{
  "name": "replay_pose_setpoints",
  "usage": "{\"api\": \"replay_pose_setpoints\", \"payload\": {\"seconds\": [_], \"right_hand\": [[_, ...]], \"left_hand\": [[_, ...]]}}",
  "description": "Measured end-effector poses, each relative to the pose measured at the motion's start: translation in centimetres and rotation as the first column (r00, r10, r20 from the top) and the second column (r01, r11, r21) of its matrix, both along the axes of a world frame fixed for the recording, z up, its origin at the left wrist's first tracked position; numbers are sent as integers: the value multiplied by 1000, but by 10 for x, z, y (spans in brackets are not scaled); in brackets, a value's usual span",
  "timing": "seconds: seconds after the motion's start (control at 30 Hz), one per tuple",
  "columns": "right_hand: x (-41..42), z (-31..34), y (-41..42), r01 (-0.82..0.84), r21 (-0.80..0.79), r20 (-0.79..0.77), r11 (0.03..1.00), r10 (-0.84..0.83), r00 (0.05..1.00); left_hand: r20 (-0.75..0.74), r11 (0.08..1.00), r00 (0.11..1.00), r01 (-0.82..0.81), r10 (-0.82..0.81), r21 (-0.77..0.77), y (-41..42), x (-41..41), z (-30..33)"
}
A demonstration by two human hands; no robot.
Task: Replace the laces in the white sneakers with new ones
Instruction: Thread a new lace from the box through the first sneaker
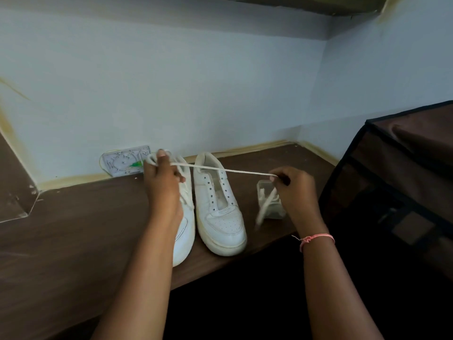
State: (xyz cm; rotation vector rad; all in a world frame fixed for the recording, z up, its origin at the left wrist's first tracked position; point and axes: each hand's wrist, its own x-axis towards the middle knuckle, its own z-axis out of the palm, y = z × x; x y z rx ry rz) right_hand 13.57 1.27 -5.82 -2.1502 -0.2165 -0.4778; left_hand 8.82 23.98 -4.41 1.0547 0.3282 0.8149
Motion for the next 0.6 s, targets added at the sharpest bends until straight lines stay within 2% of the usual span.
{"api": "replay_pose_setpoints", "payload": {"seconds": [0.1, 0.13, 0.2, 0.27, 0.33, 0.47, 0.53, 0.6], "right_hand": [[3, -8, -2, 65, -28, -60, 997, -66, 996], [2, -10, -2, 79, -15, -79, 997, -80, 994], [3, -10, -3, 88, 15, -77, 996, -87, 993], [4, -6, -1, 56, 72, -91, 996, -49, 995], [1, 3, 9, -31, 122, -145, 992, 49, 988], [-16, 18, 49, -295, 143, -236, 945, 322, 917], [-24, 18, 65, -370, 34, -250, 928, 366, 896], [-26, 12, 76, -406, -126, -288, 905, 358, 888]], "left_hand": [[77, 908, 995, 87, -60, -410, 26, -3, 8], [115, 868, 991, 113, -65, -484, 36, -5, 9], [171, 842, 985, 117, -30, -527, 54, -10, 10], [148, 896, 989, 45, 23, -442, 65, -15, 11], [64, 965, 998, 0, 18, -263, 62, -17, 16], [-26, 978, 979, 203, -204, -38, 34, -21, 24], [3, 992, 993, 121, -122, 45, 30, -25, 29], [107, 989, 990, -106, 95, 99, 43, -31, 35]]}}
